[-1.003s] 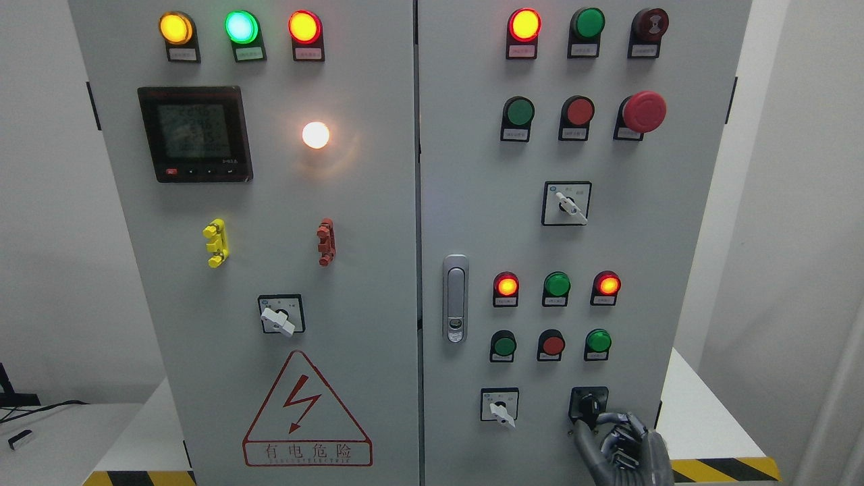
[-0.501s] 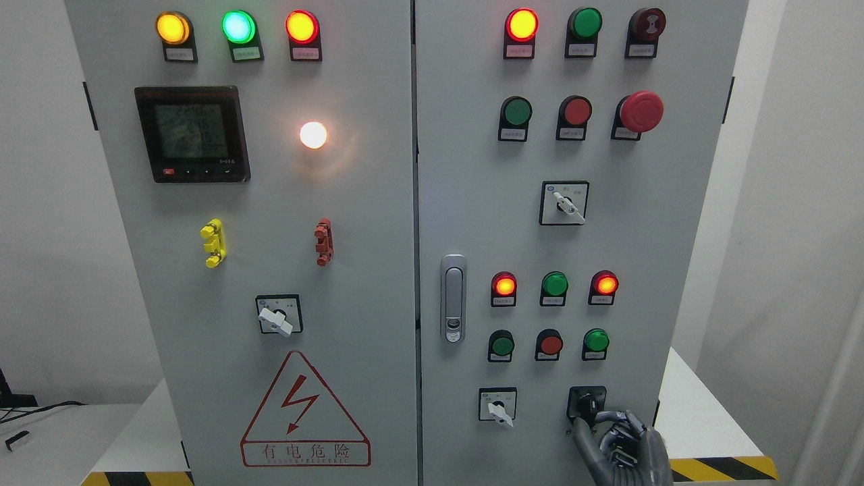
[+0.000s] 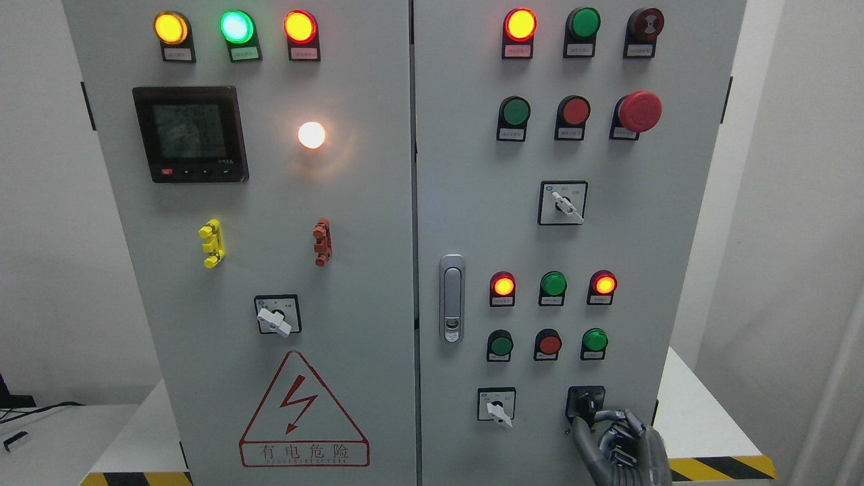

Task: Trip black knob to open circuit

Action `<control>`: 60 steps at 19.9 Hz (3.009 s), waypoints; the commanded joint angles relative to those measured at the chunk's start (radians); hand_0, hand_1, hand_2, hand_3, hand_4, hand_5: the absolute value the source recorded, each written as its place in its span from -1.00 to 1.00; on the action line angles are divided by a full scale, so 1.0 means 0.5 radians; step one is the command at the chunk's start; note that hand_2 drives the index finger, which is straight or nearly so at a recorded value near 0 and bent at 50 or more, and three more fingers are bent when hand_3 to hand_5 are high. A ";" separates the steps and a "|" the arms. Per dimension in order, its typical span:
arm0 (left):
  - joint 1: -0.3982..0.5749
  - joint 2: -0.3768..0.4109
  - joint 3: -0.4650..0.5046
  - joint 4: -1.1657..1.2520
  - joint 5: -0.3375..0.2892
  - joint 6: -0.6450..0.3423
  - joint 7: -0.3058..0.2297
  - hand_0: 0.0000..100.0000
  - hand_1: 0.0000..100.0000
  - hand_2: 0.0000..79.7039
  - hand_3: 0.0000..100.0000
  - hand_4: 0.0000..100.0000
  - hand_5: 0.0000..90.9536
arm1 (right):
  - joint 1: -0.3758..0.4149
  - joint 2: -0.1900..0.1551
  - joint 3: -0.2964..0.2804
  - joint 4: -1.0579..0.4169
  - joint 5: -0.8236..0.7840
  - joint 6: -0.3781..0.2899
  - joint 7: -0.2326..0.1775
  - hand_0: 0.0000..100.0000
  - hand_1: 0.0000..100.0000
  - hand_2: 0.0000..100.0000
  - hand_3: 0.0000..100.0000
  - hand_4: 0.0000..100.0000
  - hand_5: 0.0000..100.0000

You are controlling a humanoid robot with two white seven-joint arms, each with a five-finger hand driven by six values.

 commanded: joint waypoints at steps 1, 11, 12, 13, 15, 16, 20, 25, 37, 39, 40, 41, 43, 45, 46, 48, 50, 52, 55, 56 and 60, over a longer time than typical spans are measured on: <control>0.000 0.001 0.000 -0.001 -0.061 -0.001 -0.001 -0.76 -0.22 -1.00 -1.00 -1.00 -1.00 | 0.002 0.012 0.065 0.001 0.000 0.009 0.016 -0.36 0.44 0.06 0.84 0.85 1.00; 0.000 0.001 0.000 0.002 -0.061 -0.001 -0.001 -0.76 -0.22 -1.00 -1.00 -1.00 -1.00 | -0.001 0.034 0.065 -0.003 0.000 0.012 0.038 -0.36 0.43 0.06 0.85 0.86 1.00; 0.000 -0.002 0.000 -0.001 -0.061 -0.001 -0.001 -0.76 -0.22 -1.00 -1.00 -1.00 -1.00 | -0.001 0.037 0.065 -0.003 0.000 0.012 0.038 -0.36 0.43 0.06 0.85 0.87 1.00; 0.000 0.001 0.000 -0.001 -0.061 -0.001 -0.001 -0.76 -0.22 -1.00 -1.00 -1.00 -1.00 | -0.001 0.037 0.068 -0.003 0.000 0.012 0.038 -0.36 0.43 0.06 0.85 0.87 1.00; 0.000 0.001 0.000 0.002 -0.061 -0.001 -0.001 -0.76 -0.22 -1.00 -1.00 -1.00 -1.00 | -0.001 0.037 0.065 -0.003 0.000 0.012 0.038 -0.36 0.42 0.06 0.85 0.87 1.00; 0.000 0.001 0.000 -0.001 -0.061 -0.001 -0.001 -0.76 -0.22 -1.00 -1.00 -1.00 -1.00 | -0.001 0.037 0.065 -0.003 0.000 0.012 0.038 -0.36 0.42 0.06 0.85 0.87 1.00; 0.000 -0.002 0.000 -0.001 -0.061 -0.001 -0.001 -0.76 -0.22 -1.00 -1.00 -1.00 -1.00 | -0.001 0.037 0.074 -0.003 0.000 0.012 0.038 -0.36 0.42 0.06 0.86 0.87 1.00; 0.000 0.001 0.000 -0.001 -0.061 -0.001 -0.001 -0.76 -0.22 -1.00 -1.00 -1.00 -1.00 | -0.001 0.049 0.077 -0.003 0.000 0.012 0.038 -0.36 0.41 0.07 0.86 0.87 1.00; 0.000 0.001 0.000 -0.001 -0.061 -0.001 -0.001 -0.76 -0.22 -1.00 -1.00 -1.00 -1.00 | -0.005 0.049 0.077 -0.006 0.000 0.012 0.038 -0.37 0.40 0.08 0.86 0.88 1.00; 0.000 0.001 0.000 -0.001 -0.061 -0.001 -0.001 -0.76 -0.22 -1.00 -1.00 -1.00 -1.00 | -0.005 0.049 0.074 -0.006 0.000 0.012 0.038 -0.37 0.40 0.08 0.86 0.88 1.00; 0.000 0.001 0.000 -0.001 -0.061 -0.001 -0.001 -0.76 -0.22 -1.00 -1.00 -1.00 -1.00 | -0.005 0.049 0.074 -0.006 0.000 0.012 0.038 -0.37 0.40 0.08 0.86 0.88 1.00; 0.000 0.001 0.000 0.002 -0.061 -0.001 -0.001 -0.76 -0.22 -1.00 -1.00 -1.00 -1.00 | -0.005 0.049 0.074 -0.006 0.000 0.012 0.038 -0.37 0.40 0.08 0.86 0.88 1.00; 0.000 0.001 0.000 0.002 -0.061 -0.001 -0.001 -0.76 -0.22 -1.00 -1.00 -1.00 -1.00 | -0.005 0.049 0.074 -0.006 0.000 0.012 0.038 -0.38 0.39 0.08 0.86 0.88 1.00; 0.000 0.001 0.000 -0.001 -0.061 -0.001 -0.001 -0.76 -0.22 -1.00 -1.00 -1.00 -1.00 | -0.002 0.049 0.074 -0.006 0.003 0.012 0.038 -0.38 0.39 0.08 0.86 0.88 1.00; 0.000 0.001 0.000 -0.001 -0.061 -0.001 -0.001 -0.76 -0.22 -1.00 -1.00 -1.00 -1.00 | -0.001 0.049 0.071 -0.006 0.003 0.012 0.038 -0.37 0.39 0.08 0.86 0.88 1.00; 0.000 -0.002 0.000 -0.001 -0.061 -0.001 -0.001 -0.76 -0.22 -1.00 -1.00 -1.00 -1.00 | -0.001 0.049 0.071 -0.006 0.003 0.012 0.038 -0.37 0.39 0.08 0.86 0.88 1.00; 0.000 -0.002 0.000 -0.001 -0.061 -0.001 -0.001 -0.76 -0.22 -1.00 -1.00 -1.00 -1.00 | -0.005 0.049 0.068 -0.006 0.003 0.012 0.038 -0.37 0.39 0.07 0.86 0.88 1.00; 0.000 -0.002 0.000 0.002 -0.061 -0.001 -0.001 -0.76 -0.22 -1.00 -1.00 -1.00 -1.00 | -0.005 0.049 0.068 -0.006 0.003 0.012 0.038 -0.37 0.38 0.07 0.86 0.87 1.00; 0.000 -0.002 0.000 -0.001 -0.061 -0.001 -0.001 -0.76 -0.22 -1.00 -1.00 -1.00 -1.00 | -0.005 0.049 0.065 -0.009 0.013 0.002 0.038 -0.36 0.38 0.07 0.86 0.87 1.00; 0.000 -0.002 0.000 -0.001 -0.061 -0.001 -0.001 -0.76 -0.22 -1.00 -1.00 -1.00 -1.00 | -0.002 0.049 0.062 -0.009 0.013 0.002 0.038 -0.36 0.37 0.06 0.86 0.87 1.00; 0.000 0.001 0.000 -0.001 -0.061 -0.001 -0.001 -0.76 -0.22 -1.00 -1.00 -1.00 -1.00 | -0.001 0.046 0.056 -0.009 0.016 0.002 0.035 -0.35 0.37 0.06 0.85 0.87 1.00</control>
